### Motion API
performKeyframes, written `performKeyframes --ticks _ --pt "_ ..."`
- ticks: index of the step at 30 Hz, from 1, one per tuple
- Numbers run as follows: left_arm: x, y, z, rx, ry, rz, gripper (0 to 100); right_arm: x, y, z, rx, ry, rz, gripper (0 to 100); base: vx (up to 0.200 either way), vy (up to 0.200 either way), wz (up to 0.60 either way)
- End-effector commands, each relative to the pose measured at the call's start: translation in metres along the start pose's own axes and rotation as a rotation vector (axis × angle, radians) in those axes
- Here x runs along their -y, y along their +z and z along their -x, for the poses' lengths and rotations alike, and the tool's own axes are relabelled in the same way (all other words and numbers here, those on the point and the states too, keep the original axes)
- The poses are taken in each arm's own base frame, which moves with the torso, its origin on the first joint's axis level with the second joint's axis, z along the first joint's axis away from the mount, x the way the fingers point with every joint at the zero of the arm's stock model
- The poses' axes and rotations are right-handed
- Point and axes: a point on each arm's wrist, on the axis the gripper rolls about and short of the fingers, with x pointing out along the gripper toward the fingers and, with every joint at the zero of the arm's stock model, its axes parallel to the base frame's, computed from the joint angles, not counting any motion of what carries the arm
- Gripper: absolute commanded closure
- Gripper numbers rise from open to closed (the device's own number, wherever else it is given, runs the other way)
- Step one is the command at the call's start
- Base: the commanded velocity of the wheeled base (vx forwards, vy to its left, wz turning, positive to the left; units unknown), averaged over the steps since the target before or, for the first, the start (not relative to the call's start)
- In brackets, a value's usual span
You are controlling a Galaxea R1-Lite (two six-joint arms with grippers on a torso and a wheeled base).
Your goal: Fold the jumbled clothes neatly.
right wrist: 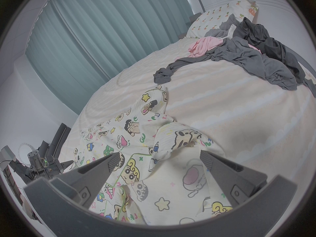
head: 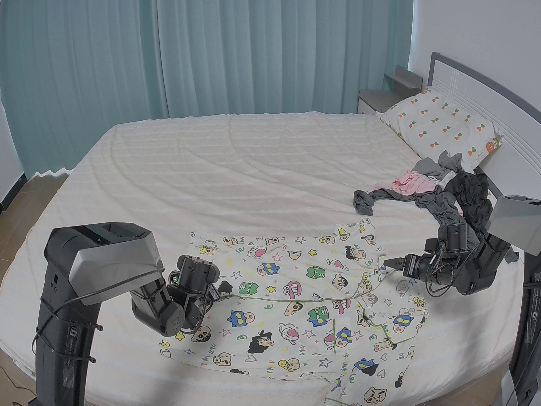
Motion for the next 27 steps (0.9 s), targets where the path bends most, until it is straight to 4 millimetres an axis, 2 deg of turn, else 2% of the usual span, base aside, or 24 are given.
performKeyframes --ticks 1,5,6,7,8,9,14,18,23,27 --pt "-0.005 0.009 0.004 0.002 -0.002 0.026 100 0.0 0.0 0.0 -0.001 0.0 0.0 0 0.0 0.0 0.0" --pt "-0.015 0.04 0.002 -0.039 -0.083 0.083 100 0.0 0.0 0.0 -0.001 0.002 0.001 0 0.0 0.0 0.0" --pt "-0.015 0.04 0.002 -0.039 -0.083 0.083 100 0.0 0.0 0.0 -0.001 0.002 0.001 0 0.0 0.0 0.0" --pt "-0.022 0.056 0.001 -0.068 -0.13 0.107 100 0.0 0.0 0.0 0.0 0.0 0.001 0 0.0 0.0 0.0" --pt "-0.024 0.058 0.001 -0.081 -0.147 0.112 100 0.0 0.0 0.0 -0.002 0.001 -0.001 0 0.0 0.0 0.0" --pt "-0.025 0.059 0.001 -0.087 -0.152 0.113 0 0.0 0.0 0.0 -0.001 0.002 0.001 0 0.0 0.0 0.0" --pt "-0.036 0.068 -0.006 -0.14 -0.215 0.096 0 0.0 0.0 -0.001 -0.001 0.0 0.0 0 0.0 0.0 0.0" --pt "-0.044 0.073 -0.011 -0.152 -0.257 0.0 0 0.001 -0.002 -0.002 -0.006 -0.002 -0.001 0 0.0 0.0 0.0" --pt "-0.034 0.082 -0.016 -0.148 -0.332 -0.01 0 0.001 -0.002 -0.002 -0.006 -0.002 -0.001 0 0.0 0.0 0.0" --pt "-0.032 0.079 -0.021 -0.167 -0.358 -0.02 0 0.001 -0.001 -0.002 -0.004 -0.001 -0.001 0 0.0 0.0 0.0"
